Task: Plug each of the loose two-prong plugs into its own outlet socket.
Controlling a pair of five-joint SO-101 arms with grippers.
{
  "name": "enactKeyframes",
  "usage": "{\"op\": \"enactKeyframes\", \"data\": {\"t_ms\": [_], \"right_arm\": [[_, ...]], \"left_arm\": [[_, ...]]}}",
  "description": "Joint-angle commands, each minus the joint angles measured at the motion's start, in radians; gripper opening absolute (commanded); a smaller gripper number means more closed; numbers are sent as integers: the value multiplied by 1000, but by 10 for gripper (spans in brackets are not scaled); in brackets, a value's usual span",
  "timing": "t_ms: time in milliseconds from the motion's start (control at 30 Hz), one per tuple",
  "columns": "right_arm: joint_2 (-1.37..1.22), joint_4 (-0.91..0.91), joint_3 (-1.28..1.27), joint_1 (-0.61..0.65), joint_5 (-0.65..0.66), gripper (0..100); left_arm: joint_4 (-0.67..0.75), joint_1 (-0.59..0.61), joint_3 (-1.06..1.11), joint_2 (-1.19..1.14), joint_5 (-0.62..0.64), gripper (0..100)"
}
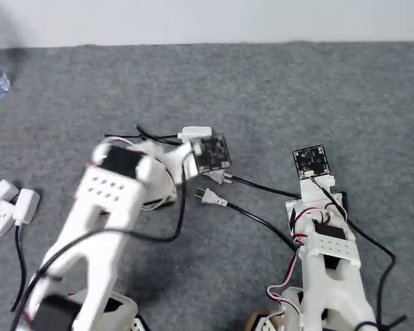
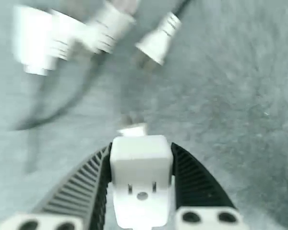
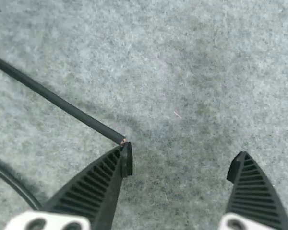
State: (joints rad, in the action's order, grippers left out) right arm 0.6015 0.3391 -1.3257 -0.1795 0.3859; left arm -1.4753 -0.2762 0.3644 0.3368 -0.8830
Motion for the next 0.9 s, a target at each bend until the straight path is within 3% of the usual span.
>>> {"op": "enactKeyframes", "data": {"t_ms": [0,200,367,600,767,867], "right_arm": [[-1,-21,6,12,11,313],[-1,-19,6,12,11,313],[-1,-19,6,12,11,313],[-1,-19,6,12,11,313],[-1,-19,6,12,11,313],[-1,-19,6,12,11,313]], "left_arm": [[-160,51,-216,183,17,13],[-219,293,-311,213,9,13],[-172,549,-305,209,-103,13],[163,845,-99,209,-137,15],[483,965,163,209,-190,15],[603,1000,271,209,-192,16]]}}
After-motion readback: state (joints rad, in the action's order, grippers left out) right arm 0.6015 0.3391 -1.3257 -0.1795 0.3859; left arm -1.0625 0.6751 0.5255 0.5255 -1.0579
